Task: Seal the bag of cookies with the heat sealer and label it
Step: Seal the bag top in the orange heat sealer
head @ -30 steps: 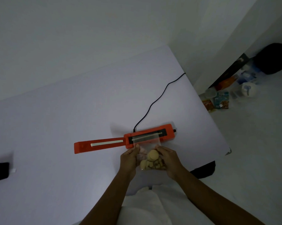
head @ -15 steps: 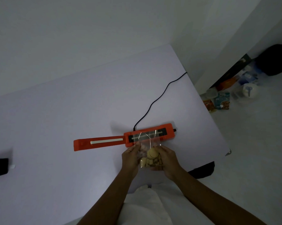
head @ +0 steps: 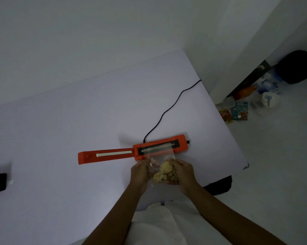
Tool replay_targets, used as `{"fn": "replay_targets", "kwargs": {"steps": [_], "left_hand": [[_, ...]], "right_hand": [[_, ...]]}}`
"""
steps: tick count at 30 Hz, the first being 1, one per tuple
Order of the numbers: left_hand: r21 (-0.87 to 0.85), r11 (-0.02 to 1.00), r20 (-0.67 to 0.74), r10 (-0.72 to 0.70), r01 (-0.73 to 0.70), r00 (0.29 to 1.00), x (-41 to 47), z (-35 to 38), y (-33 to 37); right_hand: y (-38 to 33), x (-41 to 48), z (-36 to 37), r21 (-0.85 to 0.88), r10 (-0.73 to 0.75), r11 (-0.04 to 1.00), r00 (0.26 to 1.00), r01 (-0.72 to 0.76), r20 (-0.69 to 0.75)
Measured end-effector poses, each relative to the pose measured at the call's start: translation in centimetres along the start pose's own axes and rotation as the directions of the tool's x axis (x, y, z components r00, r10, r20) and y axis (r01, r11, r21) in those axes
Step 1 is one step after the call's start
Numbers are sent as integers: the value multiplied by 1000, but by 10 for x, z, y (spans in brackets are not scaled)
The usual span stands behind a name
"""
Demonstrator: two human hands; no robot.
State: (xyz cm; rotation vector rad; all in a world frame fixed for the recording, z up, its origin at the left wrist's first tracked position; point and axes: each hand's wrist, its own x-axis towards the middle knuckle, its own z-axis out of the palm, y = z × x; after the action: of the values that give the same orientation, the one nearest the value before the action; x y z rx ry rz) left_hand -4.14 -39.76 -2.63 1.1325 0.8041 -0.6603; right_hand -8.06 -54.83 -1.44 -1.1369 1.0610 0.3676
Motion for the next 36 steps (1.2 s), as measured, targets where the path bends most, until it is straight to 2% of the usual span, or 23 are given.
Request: {"fn": "replay_targets", "kwargs": {"steps": [4,8,15,17,19,22,27,36], "left_hand": [[52,999,24,-13,11,1000,4,-5,2],[220,974,53,33,-44,998,3,-15,7],[536,840,-22,112,-83,993,-4,-71,35],[592,797,-39,176,-119,984,-10,-91,50],[621,748,-31,322,-235,946,-19,-104,66],[642,643,77,488,-418,869,-29,-115,81],[636,543,216,556,-548,803,-35,-113,87],[642,412,319,624,-647,713,-41,-92,91]], "right_hand": [[2,1,1,-16,-5,1000,1000,6,5],[1,0,0,-12,-7,1000,1000,7,-3],[2,0,-1,7,9,1000,1000,-9,-14],[2,0,-1,13,19,1000,1000,-18,-24],[2,0,-1,18,20,1000,999,-19,-26],[2,-2,-1,27,20,999,999,-19,-26],[1,-2,-1,24,15,1000,1000,-14,-25],[4,3,0,6,13,1000,999,-13,-33]]}}
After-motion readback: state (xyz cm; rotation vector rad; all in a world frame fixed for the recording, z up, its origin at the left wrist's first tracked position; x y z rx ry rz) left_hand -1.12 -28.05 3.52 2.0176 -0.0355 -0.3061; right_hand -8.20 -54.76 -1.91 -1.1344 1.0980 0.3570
